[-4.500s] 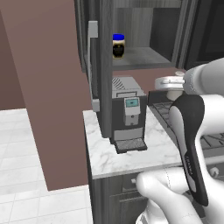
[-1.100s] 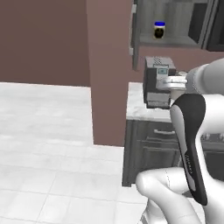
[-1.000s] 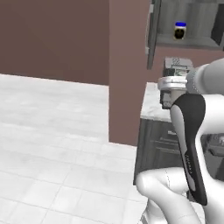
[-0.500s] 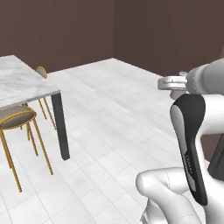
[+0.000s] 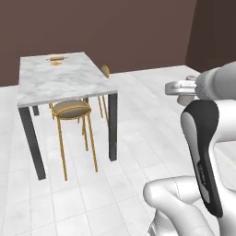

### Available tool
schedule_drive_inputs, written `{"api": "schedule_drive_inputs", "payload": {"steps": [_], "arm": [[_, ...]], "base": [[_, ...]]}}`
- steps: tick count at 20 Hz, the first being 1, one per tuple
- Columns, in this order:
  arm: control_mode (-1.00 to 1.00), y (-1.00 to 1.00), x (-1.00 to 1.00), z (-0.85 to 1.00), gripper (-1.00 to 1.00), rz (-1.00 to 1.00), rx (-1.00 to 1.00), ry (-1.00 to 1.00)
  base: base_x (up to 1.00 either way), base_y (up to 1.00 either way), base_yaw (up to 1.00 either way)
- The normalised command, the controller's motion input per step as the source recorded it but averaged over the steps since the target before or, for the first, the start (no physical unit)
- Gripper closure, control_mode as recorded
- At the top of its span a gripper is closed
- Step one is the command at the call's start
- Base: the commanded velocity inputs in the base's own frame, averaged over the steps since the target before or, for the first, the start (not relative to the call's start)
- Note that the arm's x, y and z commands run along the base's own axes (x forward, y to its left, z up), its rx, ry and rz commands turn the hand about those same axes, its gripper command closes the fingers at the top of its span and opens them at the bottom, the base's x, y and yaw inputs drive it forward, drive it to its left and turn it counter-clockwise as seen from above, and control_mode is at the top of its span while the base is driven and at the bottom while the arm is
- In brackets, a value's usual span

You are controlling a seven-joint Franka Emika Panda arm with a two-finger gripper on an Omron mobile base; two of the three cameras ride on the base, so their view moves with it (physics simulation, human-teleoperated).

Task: Move the shaker and mayonnaise from the cabinet to the dining counter.

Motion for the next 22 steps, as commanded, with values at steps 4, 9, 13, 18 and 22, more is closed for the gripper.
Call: {"api": "schedule_drive_inputs", "payload": {"steps": [4, 9, 13, 18, 22], "arm": [[1.0, 0.0, 0.0, 0.0, 1.0, 0.0, 0.0, 0.0], [1.0, 0.0, 0.0, 0.0, 1.0, 0.0, 0.0, 0.0], [1.0, 0.0, 0.0, 0.0, 1.0, 0.0, 0.0, 0.0], [1.0, 0.0, 0.0, 0.0, 1.0, 0.0, 0.0, 0.0], [1.0, 0.0, 0.0, 0.0, 1.0, 0.0, 0.0, 0.0]], "base": [[0.77, -0.21, 0.05], [0.8, -0.23, 0.0], [0.8, -0.24, 0.01], [0.78, -0.24, 0.05], [0.77, -0.28, 0.04]]}}
